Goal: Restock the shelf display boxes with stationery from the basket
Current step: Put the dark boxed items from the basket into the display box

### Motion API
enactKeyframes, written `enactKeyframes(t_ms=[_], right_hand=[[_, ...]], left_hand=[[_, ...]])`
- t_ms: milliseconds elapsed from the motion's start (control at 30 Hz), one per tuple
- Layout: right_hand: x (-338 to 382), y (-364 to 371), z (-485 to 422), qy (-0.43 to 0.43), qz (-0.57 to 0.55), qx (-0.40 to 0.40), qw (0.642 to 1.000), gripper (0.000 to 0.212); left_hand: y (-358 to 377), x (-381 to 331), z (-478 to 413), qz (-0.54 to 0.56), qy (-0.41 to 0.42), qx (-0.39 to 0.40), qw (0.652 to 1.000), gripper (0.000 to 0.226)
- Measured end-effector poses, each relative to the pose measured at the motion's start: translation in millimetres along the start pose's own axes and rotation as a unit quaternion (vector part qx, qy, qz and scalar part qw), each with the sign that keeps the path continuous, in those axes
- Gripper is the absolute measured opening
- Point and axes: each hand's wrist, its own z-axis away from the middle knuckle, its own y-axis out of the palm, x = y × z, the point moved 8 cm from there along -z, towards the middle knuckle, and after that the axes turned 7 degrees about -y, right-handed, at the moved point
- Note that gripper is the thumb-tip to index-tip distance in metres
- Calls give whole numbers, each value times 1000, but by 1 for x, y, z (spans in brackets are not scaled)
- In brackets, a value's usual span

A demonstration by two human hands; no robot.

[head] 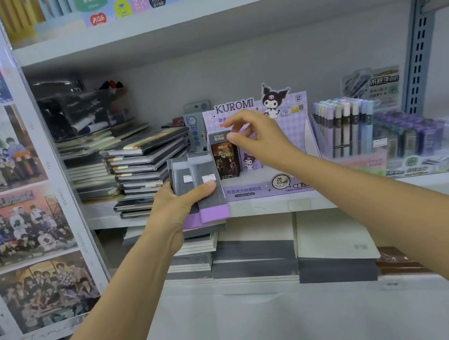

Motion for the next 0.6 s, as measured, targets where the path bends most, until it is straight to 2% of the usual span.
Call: enactKeyframes(t_ms=[67, 133, 200, 267, 400, 433, 533, 600], right_hand=[[0, 8, 12, 57, -129, 34, 989, 25], [1, 21, 26, 104, -185, 76, 974, 33], [5, 24, 33, 100, -182, 84, 975, 35], [7, 16, 35, 90, -186, 56, 977, 33], [5, 0, 39, 88, -182, 14, 979, 19], [6, -1, 41, 75, -170, 26, 982, 19], [15, -2, 50, 7, -86, 89, 992, 46], [20, -4, 57, -35, -51, 111, 992, 44]], left_hand=[[7, -2, 3, -4, 9, 4, 1000, 46], [18, -3, 7, -22, 19, 19, 999, 51], [29, -2, 11, -34, 26, 33, 999, 60], [33, 2, 14, -26, 12, 33, 999, 67], [28, 6, 17, 20, -34, 5, 999, 51], [28, 5, 18, 29, -40, 1, 999, 51], [33, 3, 21, 55, -58, 7, 997, 57], [34, 1, 21, 58, -66, 6, 996, 56]])
